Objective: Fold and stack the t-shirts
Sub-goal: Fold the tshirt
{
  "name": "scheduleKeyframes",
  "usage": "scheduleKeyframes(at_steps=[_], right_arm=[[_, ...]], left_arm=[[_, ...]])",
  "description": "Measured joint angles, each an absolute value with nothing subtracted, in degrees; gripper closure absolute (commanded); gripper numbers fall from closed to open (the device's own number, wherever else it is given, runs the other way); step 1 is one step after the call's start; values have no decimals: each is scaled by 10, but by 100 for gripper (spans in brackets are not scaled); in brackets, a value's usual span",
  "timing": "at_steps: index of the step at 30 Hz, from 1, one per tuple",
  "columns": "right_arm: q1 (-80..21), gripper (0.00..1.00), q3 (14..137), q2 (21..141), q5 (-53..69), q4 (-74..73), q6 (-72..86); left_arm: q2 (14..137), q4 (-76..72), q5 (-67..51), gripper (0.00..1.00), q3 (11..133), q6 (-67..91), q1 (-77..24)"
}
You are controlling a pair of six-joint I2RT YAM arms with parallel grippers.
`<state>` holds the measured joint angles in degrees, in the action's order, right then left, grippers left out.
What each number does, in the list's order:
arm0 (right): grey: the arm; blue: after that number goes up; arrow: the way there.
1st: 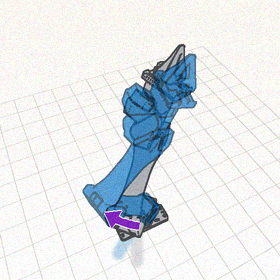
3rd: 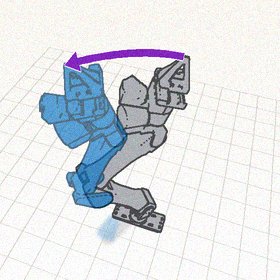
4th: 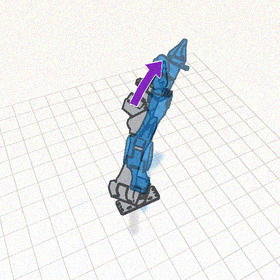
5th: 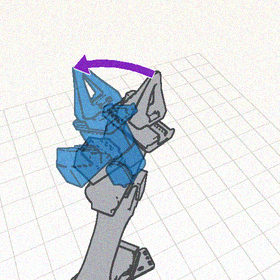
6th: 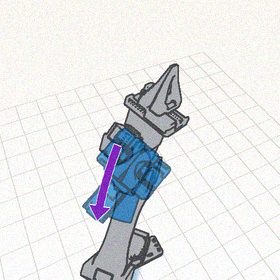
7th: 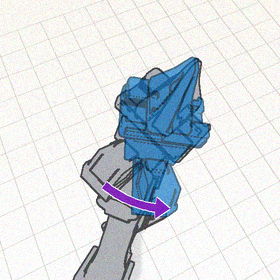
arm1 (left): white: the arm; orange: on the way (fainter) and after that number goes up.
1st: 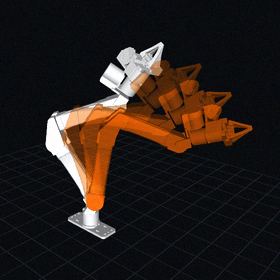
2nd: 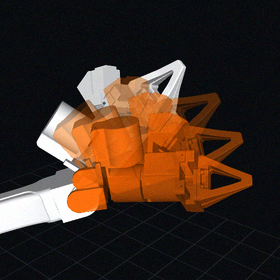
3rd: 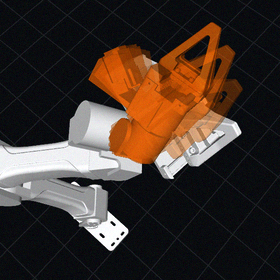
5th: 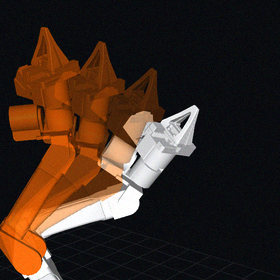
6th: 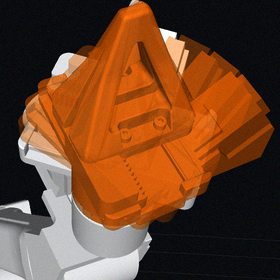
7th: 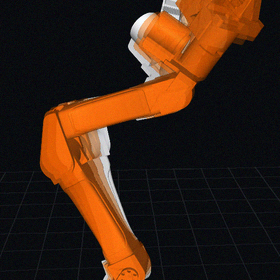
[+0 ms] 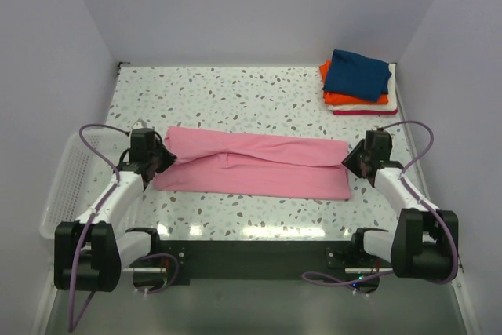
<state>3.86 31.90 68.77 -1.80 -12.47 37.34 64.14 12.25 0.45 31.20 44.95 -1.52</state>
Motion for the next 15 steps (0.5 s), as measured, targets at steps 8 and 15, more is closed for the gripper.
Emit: scheduleKeyframes(at_steps=[8, 15], right_arm=[[38, 61, 319, 695, -2, -129, 385], [38, 80, 319, 702, 16, -129, 400]], left_arm=[[647, 118, 4, 97, 311, 449, -15], [647, 116, 4, 97, 310, 450, -15]])
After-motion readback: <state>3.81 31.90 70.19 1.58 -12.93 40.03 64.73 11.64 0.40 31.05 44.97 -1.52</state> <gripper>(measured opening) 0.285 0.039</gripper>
